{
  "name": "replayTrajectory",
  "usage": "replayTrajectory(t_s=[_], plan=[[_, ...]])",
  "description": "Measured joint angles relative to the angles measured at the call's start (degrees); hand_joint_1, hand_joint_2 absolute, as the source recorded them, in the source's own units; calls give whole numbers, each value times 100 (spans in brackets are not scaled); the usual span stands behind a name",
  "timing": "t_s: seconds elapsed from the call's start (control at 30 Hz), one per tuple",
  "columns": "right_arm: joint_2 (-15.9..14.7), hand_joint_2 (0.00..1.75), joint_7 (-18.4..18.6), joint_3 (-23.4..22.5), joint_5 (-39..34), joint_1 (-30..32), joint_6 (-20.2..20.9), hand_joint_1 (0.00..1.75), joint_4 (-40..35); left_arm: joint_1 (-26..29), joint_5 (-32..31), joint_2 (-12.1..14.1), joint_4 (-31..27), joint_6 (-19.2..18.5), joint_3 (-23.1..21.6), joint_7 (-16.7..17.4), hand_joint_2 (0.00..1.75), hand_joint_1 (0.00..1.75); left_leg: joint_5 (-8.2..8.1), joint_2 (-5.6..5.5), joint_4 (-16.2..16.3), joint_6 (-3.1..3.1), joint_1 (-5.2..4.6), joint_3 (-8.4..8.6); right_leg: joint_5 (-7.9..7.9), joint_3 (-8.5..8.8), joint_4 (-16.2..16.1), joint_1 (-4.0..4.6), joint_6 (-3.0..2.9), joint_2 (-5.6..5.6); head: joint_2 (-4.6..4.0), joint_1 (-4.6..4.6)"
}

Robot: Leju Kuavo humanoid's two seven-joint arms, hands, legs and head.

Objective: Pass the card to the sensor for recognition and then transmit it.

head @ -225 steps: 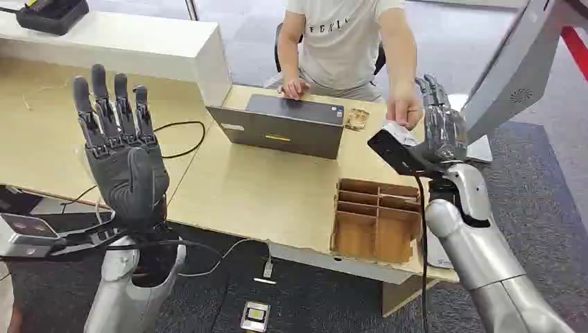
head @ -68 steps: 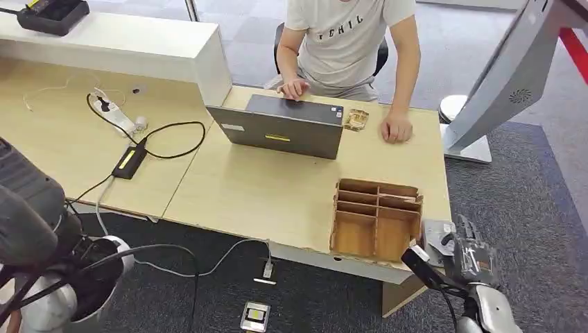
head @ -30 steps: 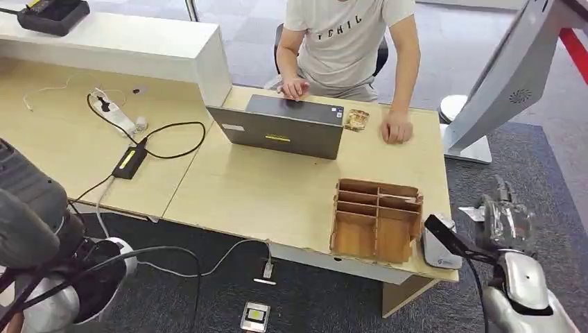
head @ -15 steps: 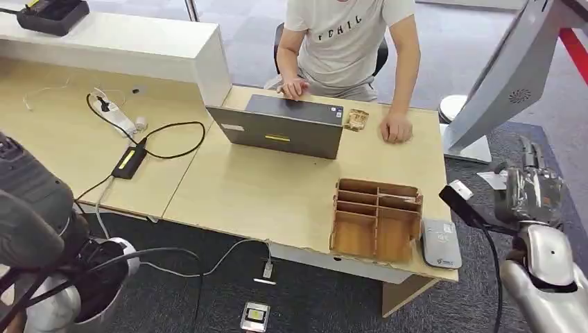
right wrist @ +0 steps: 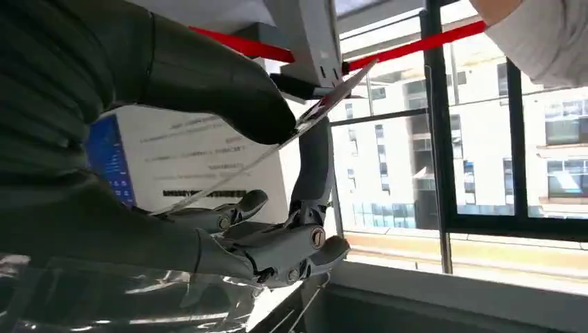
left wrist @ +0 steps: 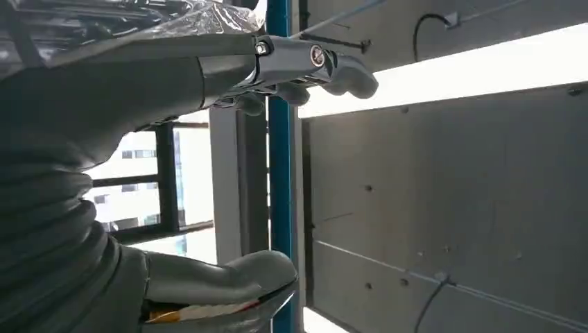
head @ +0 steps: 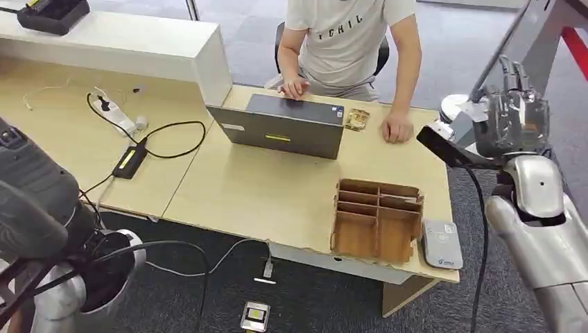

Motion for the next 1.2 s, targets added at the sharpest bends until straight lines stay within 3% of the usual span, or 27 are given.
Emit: replayTrajectory(t_s=[0.2,0.5,1.2], plan=[[280,175,-39,131,-74,-212,-20,175,286,-41,50,-22,52,-2,-4,0,175,0,0,0,0,0,-1,-2,0,0,0,-1,0,2,0,-2],[728,175,-13,322,-402,-686,-98,175,1165,-112,258,-101,157,-295,-11,0,175,0,2,-1,1,-2,0,0,0,0,0,1,0,-1,0,0],[833,175,94,617,-584,-852,-37,175,1528,-307,393,-280,461,-490,-13,0,175,0,1,-1,3,-2,-1,2,1,-1,-1,0,1,3,0,0]])
